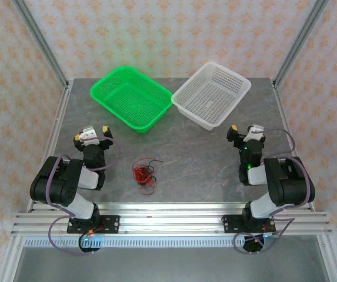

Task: Untangle the cables

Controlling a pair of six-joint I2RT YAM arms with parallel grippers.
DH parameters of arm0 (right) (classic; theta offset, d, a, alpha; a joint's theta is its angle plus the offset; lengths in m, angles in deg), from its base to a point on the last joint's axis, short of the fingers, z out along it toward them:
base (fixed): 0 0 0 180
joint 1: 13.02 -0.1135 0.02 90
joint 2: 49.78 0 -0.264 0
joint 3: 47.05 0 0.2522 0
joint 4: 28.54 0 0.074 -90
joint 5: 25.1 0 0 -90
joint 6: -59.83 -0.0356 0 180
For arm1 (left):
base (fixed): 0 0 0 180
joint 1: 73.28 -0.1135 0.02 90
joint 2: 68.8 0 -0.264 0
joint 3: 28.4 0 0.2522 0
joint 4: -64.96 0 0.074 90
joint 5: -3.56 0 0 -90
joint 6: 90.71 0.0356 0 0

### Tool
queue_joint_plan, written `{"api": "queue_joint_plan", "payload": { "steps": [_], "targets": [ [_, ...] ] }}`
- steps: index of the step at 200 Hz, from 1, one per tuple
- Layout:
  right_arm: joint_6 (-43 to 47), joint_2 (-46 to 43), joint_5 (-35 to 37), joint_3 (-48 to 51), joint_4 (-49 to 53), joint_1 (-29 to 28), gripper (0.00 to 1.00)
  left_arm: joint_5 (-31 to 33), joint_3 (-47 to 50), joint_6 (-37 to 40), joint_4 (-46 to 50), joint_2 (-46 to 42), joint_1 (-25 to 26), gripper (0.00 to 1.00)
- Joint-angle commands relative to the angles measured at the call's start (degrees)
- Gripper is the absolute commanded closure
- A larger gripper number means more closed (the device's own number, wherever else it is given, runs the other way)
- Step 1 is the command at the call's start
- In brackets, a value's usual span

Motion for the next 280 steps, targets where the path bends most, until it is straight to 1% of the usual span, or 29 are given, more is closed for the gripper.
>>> {"api": "queue_joint_plan", "payload": {
  "steps": [1,238,242,255,266,280],
  "targets": [
    [0.7,-0.4,1.2,0.0,-0.8,-0.1,0.00,-1.9,-0.7,-0.3,-0.4,-0.3,-0.2,0.00],
    [0.4,-0.3,0.8,0.0,-0.7,0.1,0.00,-2.1,-1.0,-0.4,0.0,-0.3,-0.3,0.00],
    [0.4,-0.4,0.4,0.1,-0.8,0.3,0.05,-2.2,-1.0,-0.4,0.0,-0.3,-0.3,0.00],
    [0.0,-0.8,-0.4,0.0,-0.4,0.9,0.14,-2.2,-0.9,-0.4,-0.1,-0.3,-0.3,0.00],
    [-0.7,-2.0,0.1,-1.2,2.5,1.2,0.16,-1.9,-1.0,-0.2,0.1,-1.2,-0.3,0.00],
    [-1.4,-4.0,1.6,-2.7,7.0,1.4,0.16,-0.5,-1.8,-0.6,5.8,-5.9,-0.3,0.04]
  ]
}}
